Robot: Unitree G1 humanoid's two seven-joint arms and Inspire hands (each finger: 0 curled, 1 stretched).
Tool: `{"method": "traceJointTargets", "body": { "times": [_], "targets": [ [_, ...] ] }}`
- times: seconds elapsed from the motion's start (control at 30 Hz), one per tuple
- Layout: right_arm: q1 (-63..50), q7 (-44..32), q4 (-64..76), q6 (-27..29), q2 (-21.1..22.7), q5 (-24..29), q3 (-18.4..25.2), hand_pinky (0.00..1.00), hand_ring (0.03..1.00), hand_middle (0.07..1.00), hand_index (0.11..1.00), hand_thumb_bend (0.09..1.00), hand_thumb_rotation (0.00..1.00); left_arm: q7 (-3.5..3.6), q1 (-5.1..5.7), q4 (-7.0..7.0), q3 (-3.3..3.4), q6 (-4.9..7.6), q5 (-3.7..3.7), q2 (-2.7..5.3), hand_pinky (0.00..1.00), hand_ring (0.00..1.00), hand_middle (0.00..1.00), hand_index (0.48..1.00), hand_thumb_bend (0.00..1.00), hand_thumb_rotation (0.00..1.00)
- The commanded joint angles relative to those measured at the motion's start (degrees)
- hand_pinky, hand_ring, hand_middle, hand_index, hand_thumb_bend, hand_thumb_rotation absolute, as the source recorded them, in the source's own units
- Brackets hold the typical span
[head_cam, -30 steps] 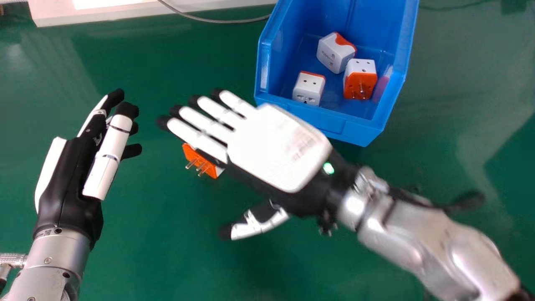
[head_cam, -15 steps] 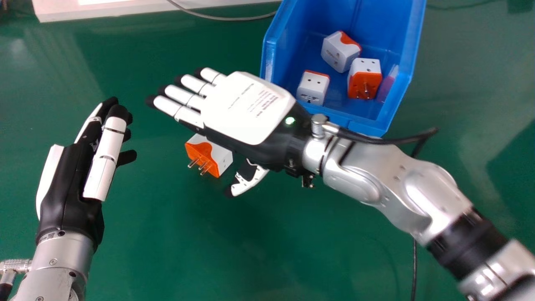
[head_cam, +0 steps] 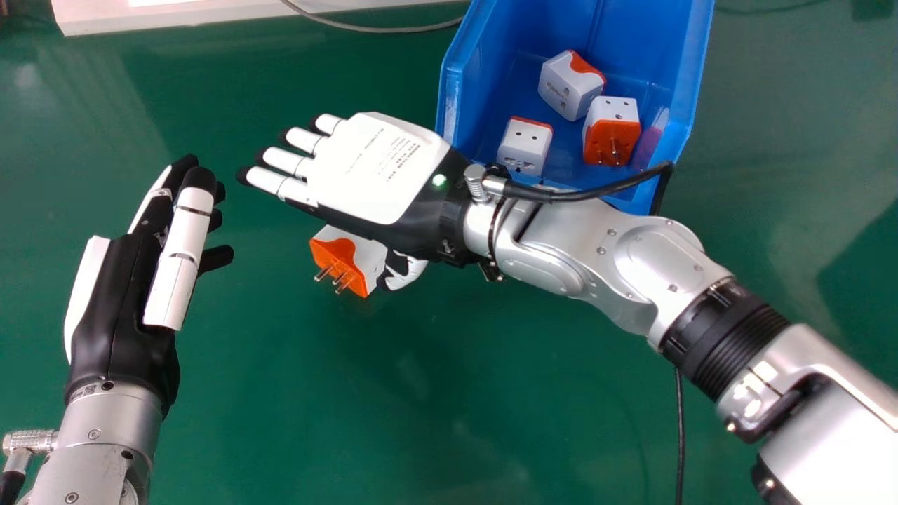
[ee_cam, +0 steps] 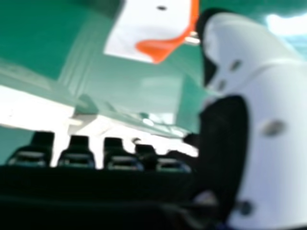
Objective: Pick all objects and put in blue box
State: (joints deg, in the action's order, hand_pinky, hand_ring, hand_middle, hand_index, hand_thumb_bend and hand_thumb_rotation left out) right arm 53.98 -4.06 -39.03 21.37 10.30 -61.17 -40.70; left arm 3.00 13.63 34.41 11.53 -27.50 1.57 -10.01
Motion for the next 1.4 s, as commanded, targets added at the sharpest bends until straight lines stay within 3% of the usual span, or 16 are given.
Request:
{"method": "traceJointTargets", "body": {
  "times": [0.0, 0.33, 0.5, 0.9, 1.37],
  "targets": [
    [3.2, -0.5, -0.7, -0.8, -1.1, 0.5, -0.4, 0.97, 1.0, 1.0, 0.984, 0.242, 0.01, -0.28, 0.02, 1.74, -0.35, -0.02, -0.74, -0.16, 0.82, 0.9, 0.89, 0.935, 0.42, 0.93],
    [5.1, -2.0, -5.6, -3.0, -3.7, 0.7, -2.0, 0.92, 0.99, 0.993, 0.946, 0.249, 0.0, -0.61, -0.16, 2.55, -1.15, -1.02, -1.51, -0.13, 0.81, 0.9, 0.89, 0.935, 0.43, 0.93],
    [5.6, -2.6, -7.4, -3.6, -4.1, 0.7, -2.8, 0.89, 0.977, 0.981, 0.929, 0.261, 0.0, -0.53, -0.35, 2.7, -1.22, -1.38, -1.77, -0.2, 0.81, 0.9, 0.89, 0.935, 0.43, 0.93],
    [7.0, -8.6, -8.4, -4.6, -5.3, 2.3, -2.6, 0.84, 0.947, 0.959, 0.898, 0.447, 0.0, -0.9, -0.48, 3.86, -1.96, -2.54, -2.19, 0.24, 0.82, 0.89, 0.89, 0.934, 0.44, 0.94],
    [8.3, -9.8, -10.0, -5.7, -5.9, 2.5, -3.5, 0.84, 0.939, 0.96, 0.889, 0.538, 0.04, -1.71, 0.2, 5.19, -3.04, -2.85, -2.45, 1.12, 0.8, 0.88, 0.89, 0.931, 0.43, 0.95]
  ]
}}
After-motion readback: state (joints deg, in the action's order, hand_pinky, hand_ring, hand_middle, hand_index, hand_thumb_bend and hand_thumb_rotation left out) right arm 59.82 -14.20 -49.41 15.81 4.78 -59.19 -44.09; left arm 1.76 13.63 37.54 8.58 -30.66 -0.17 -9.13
